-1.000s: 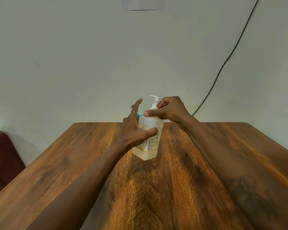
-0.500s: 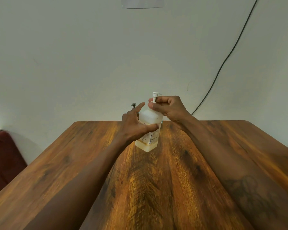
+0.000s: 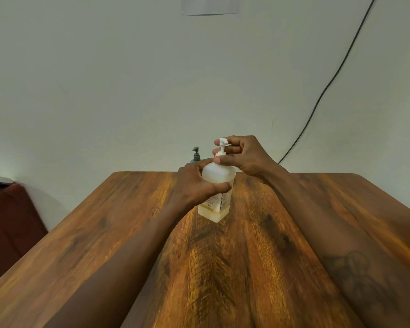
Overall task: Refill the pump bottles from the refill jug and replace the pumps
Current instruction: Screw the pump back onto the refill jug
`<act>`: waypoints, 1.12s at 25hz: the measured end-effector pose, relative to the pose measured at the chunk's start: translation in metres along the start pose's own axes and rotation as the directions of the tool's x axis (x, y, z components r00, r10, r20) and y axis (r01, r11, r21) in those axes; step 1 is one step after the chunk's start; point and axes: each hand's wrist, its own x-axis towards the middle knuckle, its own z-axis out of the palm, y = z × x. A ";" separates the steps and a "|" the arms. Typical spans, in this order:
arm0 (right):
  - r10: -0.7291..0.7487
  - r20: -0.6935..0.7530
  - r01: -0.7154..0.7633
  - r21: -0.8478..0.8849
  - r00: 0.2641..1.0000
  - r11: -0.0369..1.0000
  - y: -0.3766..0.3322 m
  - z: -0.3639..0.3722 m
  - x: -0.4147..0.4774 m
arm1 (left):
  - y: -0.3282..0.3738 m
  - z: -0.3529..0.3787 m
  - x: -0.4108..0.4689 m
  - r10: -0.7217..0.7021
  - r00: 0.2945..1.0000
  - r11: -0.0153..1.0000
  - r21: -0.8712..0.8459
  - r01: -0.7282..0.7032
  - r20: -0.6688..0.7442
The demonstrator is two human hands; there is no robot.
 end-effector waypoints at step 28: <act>-0.122 -0.013 0.109 -0.363 0.992 0.925 0.005 0.001 0.013 | -0.021 0.008 0.029 -0.158 0.965 0.948 -0.243 0.208 0.210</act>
